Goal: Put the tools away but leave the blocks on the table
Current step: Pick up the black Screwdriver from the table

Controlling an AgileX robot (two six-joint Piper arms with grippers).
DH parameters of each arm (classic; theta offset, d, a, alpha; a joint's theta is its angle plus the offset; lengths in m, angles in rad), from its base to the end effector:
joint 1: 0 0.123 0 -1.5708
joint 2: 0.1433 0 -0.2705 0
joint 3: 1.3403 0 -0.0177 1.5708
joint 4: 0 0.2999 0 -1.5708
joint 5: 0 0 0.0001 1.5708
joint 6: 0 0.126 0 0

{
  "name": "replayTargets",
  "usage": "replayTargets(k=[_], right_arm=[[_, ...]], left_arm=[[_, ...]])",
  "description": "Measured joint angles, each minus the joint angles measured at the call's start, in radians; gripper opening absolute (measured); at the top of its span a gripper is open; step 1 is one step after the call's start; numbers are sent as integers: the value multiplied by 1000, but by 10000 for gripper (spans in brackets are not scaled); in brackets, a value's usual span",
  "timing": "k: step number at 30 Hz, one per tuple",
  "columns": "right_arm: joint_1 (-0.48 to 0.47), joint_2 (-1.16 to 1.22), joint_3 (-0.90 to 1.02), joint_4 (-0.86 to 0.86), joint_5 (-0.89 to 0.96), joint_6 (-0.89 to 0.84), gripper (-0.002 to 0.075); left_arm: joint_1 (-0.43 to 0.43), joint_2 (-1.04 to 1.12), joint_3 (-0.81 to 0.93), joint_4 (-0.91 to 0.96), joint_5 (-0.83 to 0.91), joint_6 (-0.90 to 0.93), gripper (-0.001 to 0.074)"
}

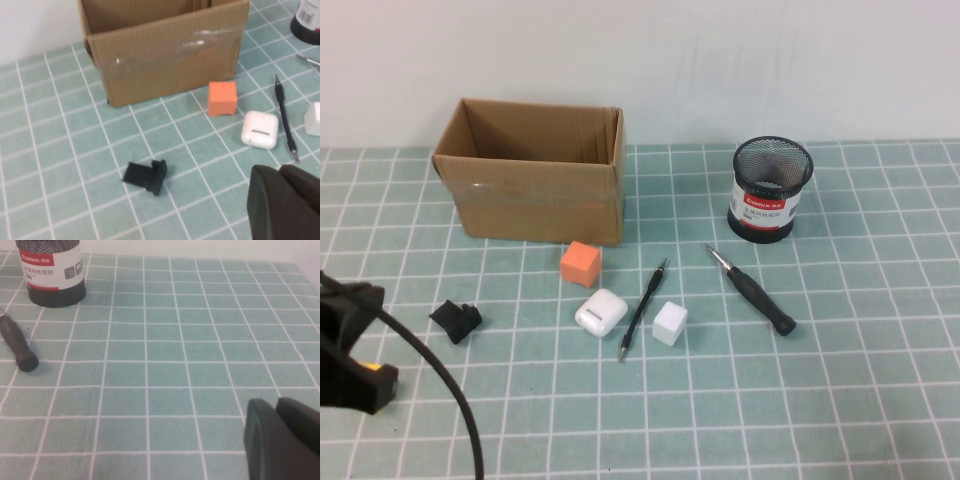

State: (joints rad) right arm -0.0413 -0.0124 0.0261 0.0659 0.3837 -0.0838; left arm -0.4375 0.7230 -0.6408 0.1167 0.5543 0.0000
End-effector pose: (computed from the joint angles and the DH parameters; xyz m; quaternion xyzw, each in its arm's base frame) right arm 0.1496 -0.0031 0.1595 0.0002 0.8076 -0.0089 0.5897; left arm 0.2134 -0.0913 0.2829 0.2166 0.8440 -0.0561 0.4874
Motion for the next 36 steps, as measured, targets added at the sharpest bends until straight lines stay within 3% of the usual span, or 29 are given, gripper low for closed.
replayTargets(k=[14,17,21,27,36], right_arm=[[0,0,0,0,0,0,-7],[0,0,0,0,0,0,-7],[0,0,0,0,0,0,-7],[0,0,0,0,0,0,-8],[0,0,0,0,0,0,-7]], left_arm=[[0,-2,13,-21,15,-15,0],[0,-26,62,-19,-70,-15,0],[14,-144,210,-12,-348,0,0],[136,-414,447,-28,-682,43,0],[364,-717,659,-97,-733,62,0]])
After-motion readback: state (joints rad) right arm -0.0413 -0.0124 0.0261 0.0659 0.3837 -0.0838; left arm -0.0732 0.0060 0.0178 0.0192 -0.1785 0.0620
